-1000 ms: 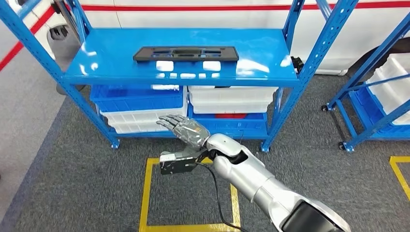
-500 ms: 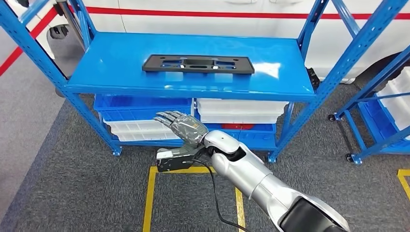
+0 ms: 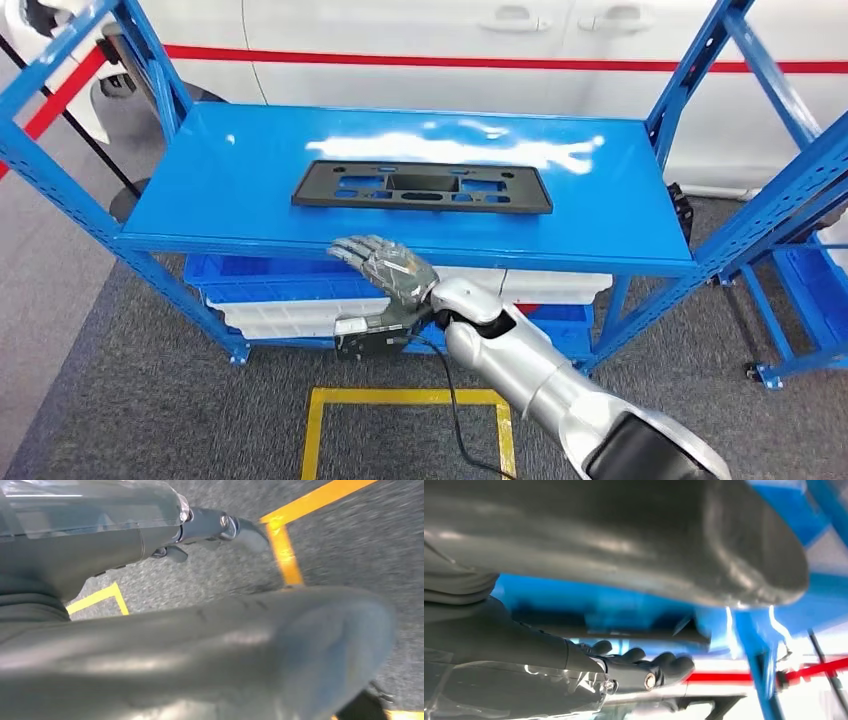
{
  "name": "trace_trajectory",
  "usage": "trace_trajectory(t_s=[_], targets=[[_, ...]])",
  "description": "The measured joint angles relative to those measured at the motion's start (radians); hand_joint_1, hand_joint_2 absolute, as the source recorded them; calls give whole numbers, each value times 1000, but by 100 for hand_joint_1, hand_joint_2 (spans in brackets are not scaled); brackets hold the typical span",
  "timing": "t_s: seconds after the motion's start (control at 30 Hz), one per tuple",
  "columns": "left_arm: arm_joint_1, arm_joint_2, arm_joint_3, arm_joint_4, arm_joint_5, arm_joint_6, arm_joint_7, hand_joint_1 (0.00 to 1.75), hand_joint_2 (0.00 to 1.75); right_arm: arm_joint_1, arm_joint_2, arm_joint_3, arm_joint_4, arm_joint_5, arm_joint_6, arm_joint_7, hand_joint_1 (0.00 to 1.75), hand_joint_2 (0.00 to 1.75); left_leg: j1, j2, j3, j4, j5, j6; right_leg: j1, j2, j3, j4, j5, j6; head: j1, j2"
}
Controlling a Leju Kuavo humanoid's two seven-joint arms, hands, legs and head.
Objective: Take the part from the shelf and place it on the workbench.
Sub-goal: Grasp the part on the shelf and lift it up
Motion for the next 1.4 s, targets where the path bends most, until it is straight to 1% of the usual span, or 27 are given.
trace_trajectory(t_s=[0.03,0.07,0.1,0.13,0.17,0.2,0.23,0.27,0.33,0.37,0.4,0.47,0.5,0.53,0.57,0.63,0.67,0.7,0.73,0.8,0.83,0.87,0.9,0.97,1.1,1.27,1.4], targets=[[-3,1,0,0,0,1,0,0,0,-1,1,0,-1,0,-1,0,0,0,1,2,-43,69,12,-4,-4,1,27,-11,-15,-2,0,0],[-5,1,0,0,0,1,-1,0,0,2,1,0,0,0,-1,0,0,0,2,5,-92,133,5,-9,-5,1,54,-21,-32,-2,0,0],[-4,1,0,0,0,1,-1,0,0,6,0,0,0,0,-1,-1,0,0,4,6,-141,175,-28,-13,-8,0,83,-29,-50,-2,0,0],[-1,1,0,0,-1,1,-1,0,0,10,0,1,1,0,-1,-1,0,0,7,7,-183,194,-76,-18,-10,1,112,-37,-69,-1,0,0],[3,1,0,0,-1,1,0,0,0,13,0,1,2,0,-1,-1,0,0,9,7,-216,189,-123,-23,-12,3,141,-43,-87,0,0,0],[8,2,0,0,-2,1,0,0,0,14,0,1,2,0,-1,-1,0,0,13,8,-244,165,-150,-27,-14,5,170,-47,-107,2,0,0],[11,2,0,0,-2,0,0,0,0,15,0,1,2,0,-1,-1,0,0,16,9,-267,123,-138,-29,-15,7,201,-49,-127,5,0,0],[17,2,0,0,-3,0,0,0,0,16,-1,2,3,1,-1,-1,0,0,18,10,-286,65,-66,-29,-15,8,227,-51,-148,10,0,0],[25,3,0,2,-2,2,0,0,0,22,-2,8,6,2,-4,0,0,0,19,12,-315,-38,143,-20,-14,11,269,-40,-191,21,0,0],[27,3,0,3,-2,6,1,0,0,24,-3,11,8,3,-6,0,0,0,16,13,-322,-59,216,-13,-13,13,280,-35,-212,28,0,0],[25,4,0,4,-2,10,2,0,0,24,-3,13,7,5,-8,1,0,0,13,13,-324,-60,239,-6,-14,16,290,-30,-229,36,0,0],[14,4,0,3,-1,20,2,0,0,15,-1,14,-2,9,-14,2,0,0,10,12,-316,-46,217,9,-19,13,303,-30,-255,50,0,0],[8,4,0,3,-1,22,2,0,0,8,0,14,-7,10,-17,2,0,0,10,12,-309,-47,208,17,-21,8,299,-12,-268,56,0,0],[2,4,0,3,-1,24,2,0,0,3,0,14,-11,11,-18,2,0,0,10,12,-301,-50,201,23,-22,3,281,26,-286,59,0,0],[-2,5,0,3,-1,25,1,0,0,0,0,14,-12,11,-19,2,0,0,10,12,-294,-52,194,27,-22,-3,244,90,-307,63,0,0],[-7,5,0,3,-1,26,1,0,0,1,-1,14,-12,11,-19,3,0,0,8,12,-281,-52,180,32,-22,-6,139,236,-341,66,0,0],[-7,6,0,3,-1,26,1,0,0,4,-2,14,-12,12,-19,3,0,0,7,12,-273,-52,172,32,-22,-6,96,280,-335,66,0,0],[-6,6,0,3,-1,26,2,0,0,6,-3,15,-12,12,-19,3,0,0,5,11,-264,-52,165,32,-20,-6,71,285,-307,63,0,0],[-5,6,0,3,-1,26,2,0,0,7,-3,15,-12,12,-19,3,0,0,3,11,-253,-52,158,32,-18,-6,65,251,-260,57,0,0],[-3,4,0,3,-2,25,2,0,0,5,-3,15,-12,13,-21,3,0,0,-1,10,-234,-52,146,31,-8,-8,91,119,-156,36,0,0],[-4,2,0,3,-3,25,1,0,0,3,-3,15,-12,16,-24,3,0,0,-2,10,-230,-52,142,29,-3,-9,105,63,-126,26,0,0],[-5,0,0,4,-5,24,1,0,0,2,-3,15,-13,22,-29,5,0,0,-2,9,-228,-52,140,26,2,-10,114,27,-112,19,0,0],[-6,-1,0,4,-6,24,0,0,0,1,-2,15,-14,29,-35,7,0,0,-2,9,-228,-51,137,22,3,-11,118,13,-112,16,0,0],[-6,1,0,4,-10,22,-1,0,0,-2,-2,16,-16,69,-55,24,0,0,-1,10,-228,-54,135,18,3,-8,120,5,-110,19,0,0],[-8,5,0,4,-18,17,-1,0,0,-24,-7,52,-9,265,-128,83,0,0,-1,12,-225,-58,136,13,2,-6,120,4,-110,20,0,0],[-14,8,-3,4,-24,16,0,0,0,-73,-9,129,79,458,-249,123,0,0,-1,11,-223,-62,138,9,2,-7,119,4,-111,17,0,0],[-15,8,-4,4,-23,17,-1,0,0,-112,-8,168,159,548,-332,159,0,0,-1,11,-223,-63,138,8,2,-7,119,5,-112,15,0,0]])
